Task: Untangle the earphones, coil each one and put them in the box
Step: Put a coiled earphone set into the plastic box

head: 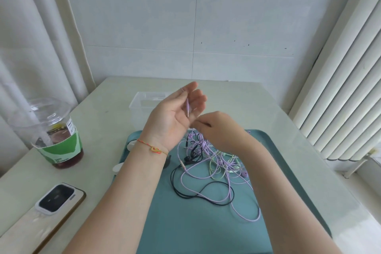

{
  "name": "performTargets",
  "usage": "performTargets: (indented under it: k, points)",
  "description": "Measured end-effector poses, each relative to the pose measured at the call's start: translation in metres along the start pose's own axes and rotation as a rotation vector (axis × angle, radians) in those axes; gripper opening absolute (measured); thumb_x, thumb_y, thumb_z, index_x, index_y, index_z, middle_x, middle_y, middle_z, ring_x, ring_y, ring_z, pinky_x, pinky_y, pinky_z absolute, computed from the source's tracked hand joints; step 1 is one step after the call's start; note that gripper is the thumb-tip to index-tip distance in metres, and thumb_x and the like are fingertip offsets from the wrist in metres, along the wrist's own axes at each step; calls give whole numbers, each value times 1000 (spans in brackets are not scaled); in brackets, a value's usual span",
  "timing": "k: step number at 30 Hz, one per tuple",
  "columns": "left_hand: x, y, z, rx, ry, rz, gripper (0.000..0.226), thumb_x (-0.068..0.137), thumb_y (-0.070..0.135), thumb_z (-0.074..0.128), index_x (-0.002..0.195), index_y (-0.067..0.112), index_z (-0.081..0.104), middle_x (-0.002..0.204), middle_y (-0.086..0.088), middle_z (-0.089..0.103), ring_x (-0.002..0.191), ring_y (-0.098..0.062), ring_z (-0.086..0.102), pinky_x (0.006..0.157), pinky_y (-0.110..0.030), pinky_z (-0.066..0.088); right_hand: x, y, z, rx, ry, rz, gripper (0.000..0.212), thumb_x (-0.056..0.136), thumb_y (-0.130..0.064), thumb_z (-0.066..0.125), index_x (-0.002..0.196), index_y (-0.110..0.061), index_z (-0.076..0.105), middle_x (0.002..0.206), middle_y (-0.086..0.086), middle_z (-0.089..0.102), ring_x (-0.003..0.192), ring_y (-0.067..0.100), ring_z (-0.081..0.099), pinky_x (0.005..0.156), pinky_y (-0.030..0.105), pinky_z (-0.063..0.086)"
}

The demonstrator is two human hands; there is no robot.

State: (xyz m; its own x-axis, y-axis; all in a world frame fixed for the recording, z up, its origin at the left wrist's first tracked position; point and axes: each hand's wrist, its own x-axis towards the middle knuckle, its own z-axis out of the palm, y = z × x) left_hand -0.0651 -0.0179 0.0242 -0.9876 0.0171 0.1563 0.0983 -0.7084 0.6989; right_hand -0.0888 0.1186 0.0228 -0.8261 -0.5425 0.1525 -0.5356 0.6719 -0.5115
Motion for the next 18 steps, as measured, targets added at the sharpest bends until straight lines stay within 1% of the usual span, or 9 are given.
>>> performTargets:
  k: [1, 3, 6, 8, 9, 11, 12, 15, 18]
  points:
    - [1, 0, -5, 45, 27, 45, 27, 102, 7, 36, 106, 5, 63, 88, -6, 71, 88, -20, 70, 83, -29, 58, 0, -2, 2, 7, -21, -7, 39, 98, -24, 51, 66, -2, 47, 56, 1, 37, 51, 12, 30, 49, 23, 26]
    - [4, 1, -15, 148, 79, 111, 26, 102, 6, 39, 111, 4, 63, 101, -10, 71, 100, -25, 69, 88, -30, 56, -1, -4, 3, 17, -31, -15, 36, 96, -26, 53, 73, 1, 56, 57, 0, 39, 52, 12, 32, 49, 20, 29]
    - [4, -1, -25, 260, 121, 132, 24, 101, 4, 43, 113, 2, 63, 107, -14, 71, 103, -28, 69, 89, -31, 56, -4, -6, -3, 44, 7, -12, 21, 94, -26, 56, 85, -13, 70, 57, -8, 47, 49, 2, 43, 51, 12, 34]
    - [4, -4, -27, 369, 132, 126, 22, 100, 3, 44, 110, 1, 64, 104, -16, 71, 98, -26, 70, 87, -31, 56, -5, -5, -6, 57, 51, -13, 18, 93, -26, 58, 88, -14, 70, 55, -9, 45, 47, 0, 42, 50, 12, 34]
    - [4, -6, -27, 438, 132, 116, 22, 100, 2, 44, 107, 1, 65, 99, -14, 72, 92, -22, 71, 83, -29, 57, -5, -5, -7, 50, 79, -16, 17, 92, -25, 59, 87, -13, 70, 55, -8, 44, 48, 2, 41, 50, 13, 34]
    - [3, -11, -27, 588, 127, 89, 25, 100, -1, 42, 98, 4, 67, 83, -6, 73, 78, -14, 72, 75, -24, 57, -6, -3, -10, 42, 133, -13, 15, 91, -24, 60, 86, -13, 70, 55, -8, 44, 50, 5, 38, 50, 13, 33]
    - [3, -13, -27, 648, 119, 73, 28, 100, -2, 41, 94, 7, 67, 77, -2, 73, 74, -12, 71, 74, -24, 58, -6, -2, -12, 46, 150, -8, 14, 90, -22, 60, 86, -13, 70, 55, -8, 45, 50, 5, 39, 50, 13, 33]
    - [4, -16, -28, 754, 52, 2, 32, 100, -3, 39, 91, 9, 66, 71, -1, 71, 68, -14, 68, 73, -26, 58, -7, 2, -19, 75, 180, -5, 11, 88, -20, 63, 83, -15, 72, 56, -10, 50, 50, 1, 44, 49, 12, 33]
    - [2, -18, -25, 755, -43, -111, 30, 101, -2, 36, 88, 5, 63, 61, -2, 58, 54, -14, 53, 57, -22, 45, -6, 7, -24, 121, 256, 14, 9, 83, -25, 70, 77, -18, 71, 62, -3, 56, 53, 3, 44, 50, 15, 34]
